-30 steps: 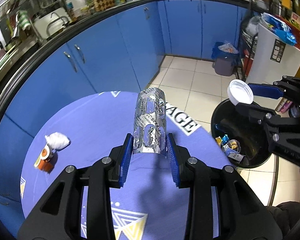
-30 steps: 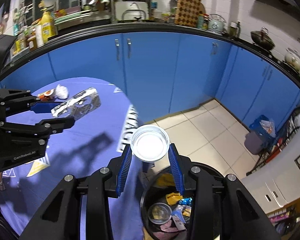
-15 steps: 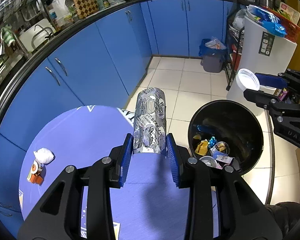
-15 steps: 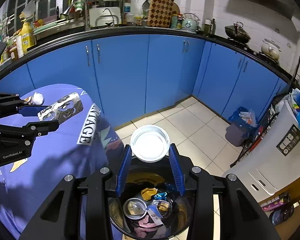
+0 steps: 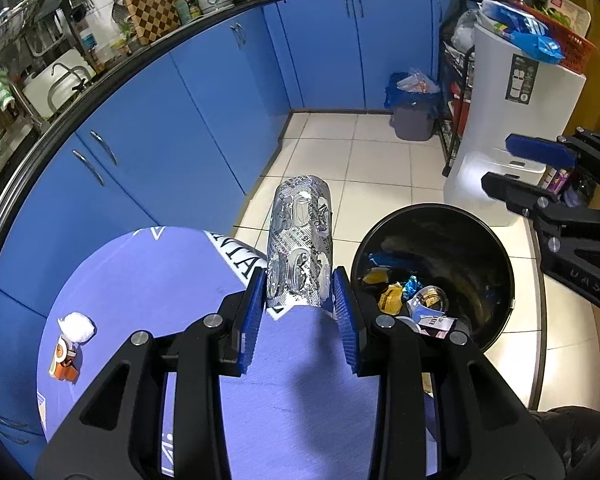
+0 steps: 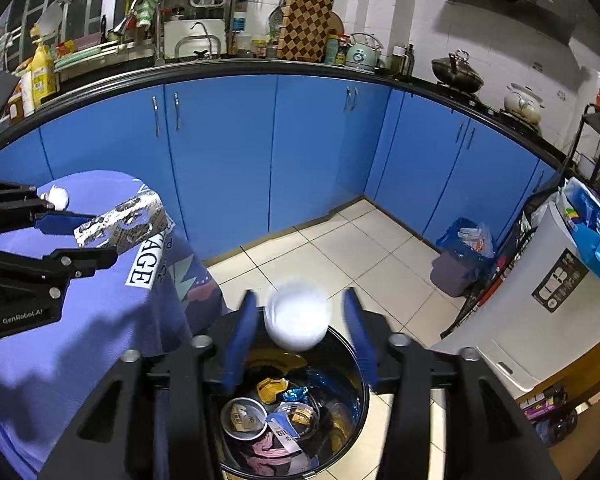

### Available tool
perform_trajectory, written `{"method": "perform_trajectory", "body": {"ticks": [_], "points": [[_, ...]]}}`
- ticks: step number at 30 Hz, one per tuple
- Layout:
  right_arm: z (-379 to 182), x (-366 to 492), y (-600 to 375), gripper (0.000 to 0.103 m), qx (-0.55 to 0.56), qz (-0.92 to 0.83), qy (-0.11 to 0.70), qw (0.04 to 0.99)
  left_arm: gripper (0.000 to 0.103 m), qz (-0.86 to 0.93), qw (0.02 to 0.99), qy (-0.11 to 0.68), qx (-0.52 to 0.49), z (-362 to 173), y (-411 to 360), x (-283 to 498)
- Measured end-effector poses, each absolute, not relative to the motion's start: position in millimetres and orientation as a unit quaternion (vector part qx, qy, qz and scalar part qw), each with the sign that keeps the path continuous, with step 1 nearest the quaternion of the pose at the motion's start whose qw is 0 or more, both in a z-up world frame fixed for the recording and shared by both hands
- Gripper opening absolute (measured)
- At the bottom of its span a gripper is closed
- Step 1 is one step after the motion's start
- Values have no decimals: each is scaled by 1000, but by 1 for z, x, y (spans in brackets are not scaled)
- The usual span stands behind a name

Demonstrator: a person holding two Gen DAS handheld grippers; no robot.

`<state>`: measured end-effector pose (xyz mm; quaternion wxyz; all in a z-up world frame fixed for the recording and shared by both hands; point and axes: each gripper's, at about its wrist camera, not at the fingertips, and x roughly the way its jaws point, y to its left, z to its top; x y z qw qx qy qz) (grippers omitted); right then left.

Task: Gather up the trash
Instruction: 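Open the right tool over the bin to drop the white cup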

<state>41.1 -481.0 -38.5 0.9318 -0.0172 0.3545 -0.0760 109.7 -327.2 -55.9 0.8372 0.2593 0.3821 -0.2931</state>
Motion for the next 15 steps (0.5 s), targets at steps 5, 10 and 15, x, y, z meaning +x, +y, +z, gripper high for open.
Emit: {"method": "perform_trajectory", "body": {"ticks": [5,10,15], "points": [[-39,36,-489,55,-8,-82,347,934,35,-298,833,384,263,-58,-337,109],[-38,29,-497,80,-16,-109,339,934,35,-305,830,382,268,-58,-346,106],[-38,25,-504,80,-27,-136,338,931,35,-313,826,379,276,-58,-356,101]]}}
